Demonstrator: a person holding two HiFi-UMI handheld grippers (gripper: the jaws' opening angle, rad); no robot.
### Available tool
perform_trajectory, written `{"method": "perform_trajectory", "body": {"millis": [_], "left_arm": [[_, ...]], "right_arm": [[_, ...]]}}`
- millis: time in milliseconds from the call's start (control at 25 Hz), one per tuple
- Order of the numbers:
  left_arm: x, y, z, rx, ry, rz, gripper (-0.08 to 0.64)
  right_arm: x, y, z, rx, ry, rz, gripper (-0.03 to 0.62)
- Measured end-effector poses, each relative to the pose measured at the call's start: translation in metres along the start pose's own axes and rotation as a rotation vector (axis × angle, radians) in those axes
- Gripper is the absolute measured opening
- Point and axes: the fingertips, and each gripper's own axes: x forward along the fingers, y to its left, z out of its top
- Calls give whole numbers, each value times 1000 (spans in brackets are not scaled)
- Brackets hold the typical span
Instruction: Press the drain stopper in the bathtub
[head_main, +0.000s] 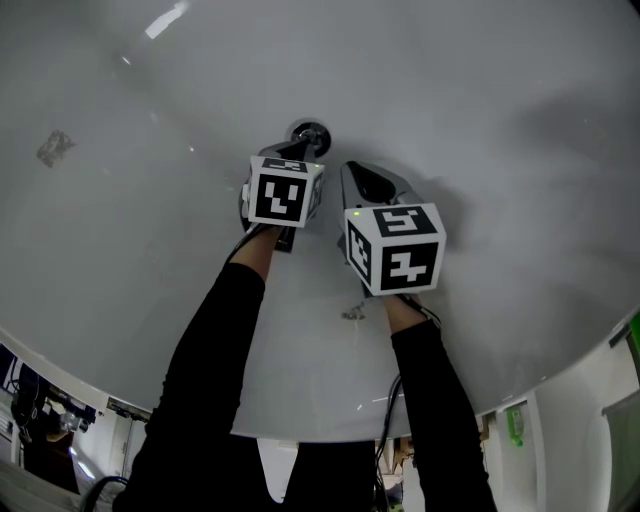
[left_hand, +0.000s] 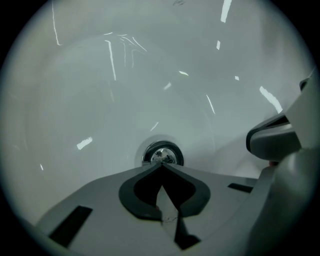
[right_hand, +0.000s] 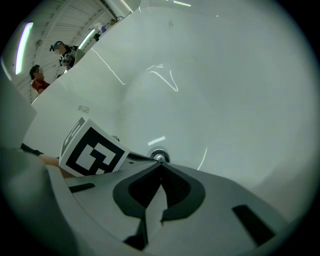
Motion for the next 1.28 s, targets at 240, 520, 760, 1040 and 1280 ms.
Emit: {"method": "perform_trajectory", "body": {"millis": [240, 520, 760, 1040, 1280], "left_arm": [[3, -1, 4, 28, 60, 27, 5], [8, -3, 2, 128, 137, 108, 3], [0, -6, 1, 139, 99, 94, 5], [-13, -5, 3, 117, 14, 34, 5], [-54, -5, 13, 127, -28, -12, 5]], "right_arm": [[-4, -4, 4, -6, -9, -20, 3], [-13, -9, 6, 4, -35, -60, 3], [-22, -9, 11, 25, -61, -63, 3], [-20, -2, 7, 39, -70, -55, 3], [-30, 15, 11, 42, -91, -29, 3]]}}
